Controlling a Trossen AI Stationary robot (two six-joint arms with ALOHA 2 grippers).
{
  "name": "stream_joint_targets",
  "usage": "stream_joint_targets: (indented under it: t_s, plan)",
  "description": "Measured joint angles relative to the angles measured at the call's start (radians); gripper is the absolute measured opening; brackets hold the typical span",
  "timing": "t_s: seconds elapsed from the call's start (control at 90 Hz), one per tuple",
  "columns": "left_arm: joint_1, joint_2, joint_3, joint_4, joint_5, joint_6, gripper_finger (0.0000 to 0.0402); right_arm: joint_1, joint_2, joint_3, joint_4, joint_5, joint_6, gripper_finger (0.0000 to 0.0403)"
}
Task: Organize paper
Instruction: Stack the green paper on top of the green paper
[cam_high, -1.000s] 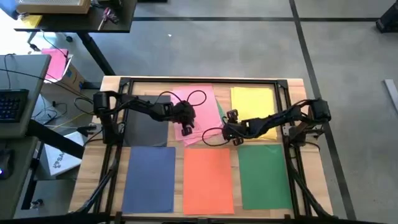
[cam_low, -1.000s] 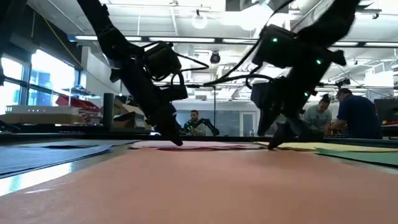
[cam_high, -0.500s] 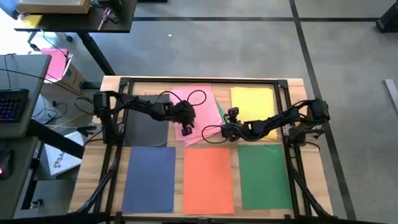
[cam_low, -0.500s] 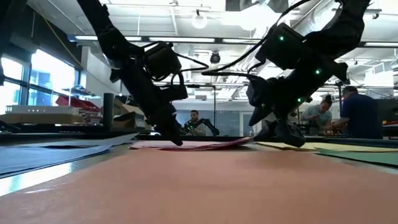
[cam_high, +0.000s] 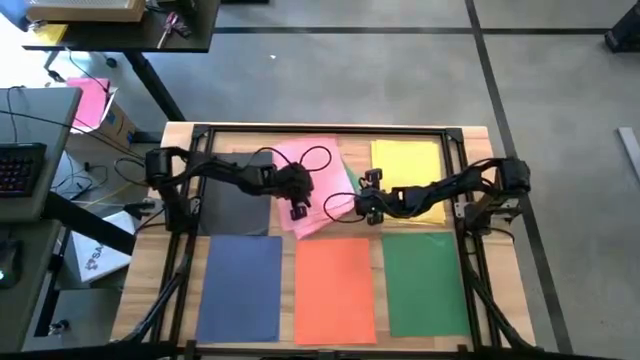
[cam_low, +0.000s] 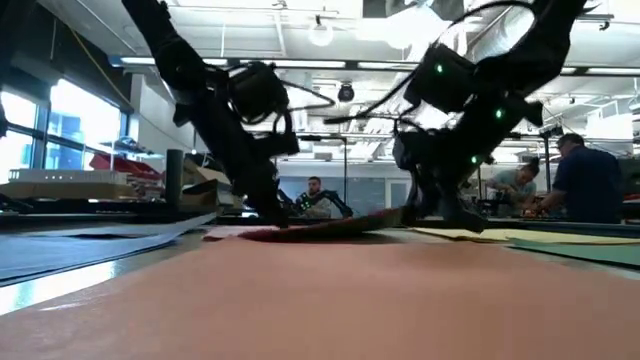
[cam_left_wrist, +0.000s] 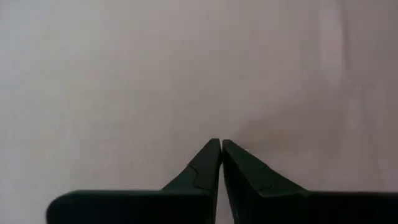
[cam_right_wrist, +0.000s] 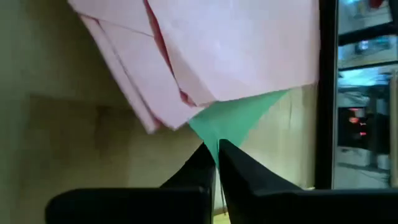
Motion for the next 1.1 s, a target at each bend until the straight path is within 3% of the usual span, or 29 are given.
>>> stream_joint_targets:
  t_s: [0.167,0.378,0.5,0.589,0.633,0.678,0.789,0.844,0.956,1.1]
  plan:
    - [-0.014,-0.104,0.002,0.014,-0.041,0.001,0.0007,0.071,-0.056,0.107,-0.297,-0.121,0.099,0.0000]
    - [-0.033,-0.176,0.004,0.028,-0.045,0.000,0.0007,0.193,-0.163,0.281,-0.657,-0.123,0.248,0.0000]
    - [-0.054,-0.173,0.004,0.028,-0.045,0.000,0.0007,0.257,-0.240,0.400,-0.775,0.025,0.370,0.0000]
    - [-0.070,-0.170,0.004,0.018,-0.045,-0.003,0.0007,0.301,-0.297,0.447,-0.782,0.198,0.459,0.0000]
    - [-0.077,-0.168,0.004,0.019,-0.045,-0.007,0.0007,0.319,-0.318,0.449,-0.780,0.228,0.507,0.0000]
    - [-0.083,-0.168,0.004,0.016,-0.046,-0.007,0.0007,0.339,-0.331,0.446,-0.792,0.162,0.531,0.0000]
    - [-0.095,-0.168,0.004,-0.002,-0.046,-0.007,0.0007,0.406,-0.332,0.420,-0.866,-0.222,0.589,0.0000]
    - [-0.099,-0.168,0.004,-0.010,-0.046,-0.008,0.0007,0.451,-0.330,0.415,-0.869,-0.343,0.641,0.0000]
    - [-0.107,-0.168,0.004,-0.018,-0.047,-0.027,0.0007,0.562,-0.328,0.414,-0.868,-0.447,0.756,0.0000]
    - [-0.137,-0.168,0.004,-0.004,-0.048,-0.052,0.0007,0.709,-0.328,0.414,-0.890,-0.461,0.985,0.0000]
